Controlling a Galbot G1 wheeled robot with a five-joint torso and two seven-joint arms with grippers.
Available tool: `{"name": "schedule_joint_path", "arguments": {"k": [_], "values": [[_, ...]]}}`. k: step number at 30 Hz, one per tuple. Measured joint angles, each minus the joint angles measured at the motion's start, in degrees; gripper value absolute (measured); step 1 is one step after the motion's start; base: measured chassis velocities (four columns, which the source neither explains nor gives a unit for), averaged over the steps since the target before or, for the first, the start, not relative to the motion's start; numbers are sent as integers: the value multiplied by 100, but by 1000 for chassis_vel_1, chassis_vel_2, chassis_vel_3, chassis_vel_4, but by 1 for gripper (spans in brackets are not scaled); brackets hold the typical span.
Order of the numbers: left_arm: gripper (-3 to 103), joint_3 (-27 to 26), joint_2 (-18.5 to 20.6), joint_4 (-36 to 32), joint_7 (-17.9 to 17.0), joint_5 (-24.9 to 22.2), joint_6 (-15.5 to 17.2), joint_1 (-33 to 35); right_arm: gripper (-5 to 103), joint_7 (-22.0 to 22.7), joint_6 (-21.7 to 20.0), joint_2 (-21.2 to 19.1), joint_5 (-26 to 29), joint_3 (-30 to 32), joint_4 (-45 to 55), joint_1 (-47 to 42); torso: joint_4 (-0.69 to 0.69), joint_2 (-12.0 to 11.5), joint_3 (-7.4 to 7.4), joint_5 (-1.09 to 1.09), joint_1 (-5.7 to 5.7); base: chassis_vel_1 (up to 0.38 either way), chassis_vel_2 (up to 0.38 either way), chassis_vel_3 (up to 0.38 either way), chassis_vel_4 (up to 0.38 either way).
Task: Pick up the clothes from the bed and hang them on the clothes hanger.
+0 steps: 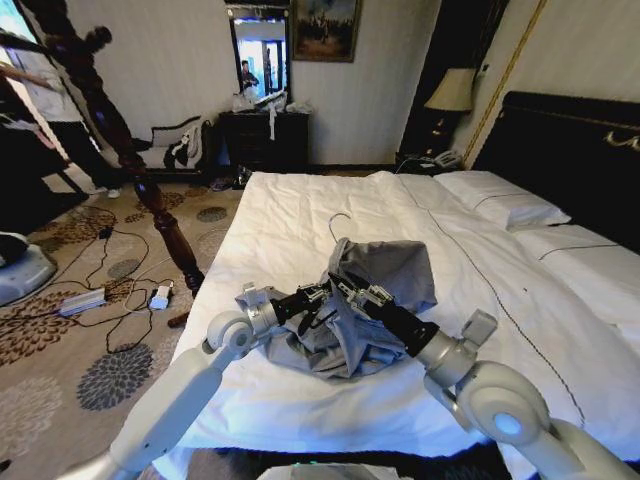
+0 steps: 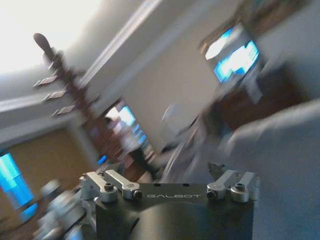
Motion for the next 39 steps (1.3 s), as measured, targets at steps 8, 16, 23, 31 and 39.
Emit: {"name": "schedule_joint_path", "arguments": {"k": [8, 16, 23, 31, 39], "values": [[16, -75, 370, -244, 232, -155, 2, 164, 100, 1113, 57, -817, -455, 787, 14, 482, 0, 0, 1, 0, 1, 0, 0, 0, 0], [16, -115, 709, -356, 635, -160, 28, 249, 100, -215, 19, -1675, 15, 974, -159, 765, 3, 0, 1, -1, 1, 0, 0, 0, 0], [16, -118, 1041, -250, 1049, -243, 18, 159, 100, -4210, 1293, -2393, -300, 783, -1630, 910, 3, 0, 1, 1, 1, 0, 0, 0, 0], [16, -21, 1266, -239, 1368, -136, -25, 0, 100, -6900, 1097, -2448, -941, 729, -3245, 977, 1, 0, 0, 3, 1, 0, 0, 0, 0], [16, 277, 1577, -229, 1750, -65, -95, -621, 100, -7324, 692, -2502, -1125, 747, -3937, 970, 2, 0, 0, 1, 1, 0, 0, 0, 0]]}}
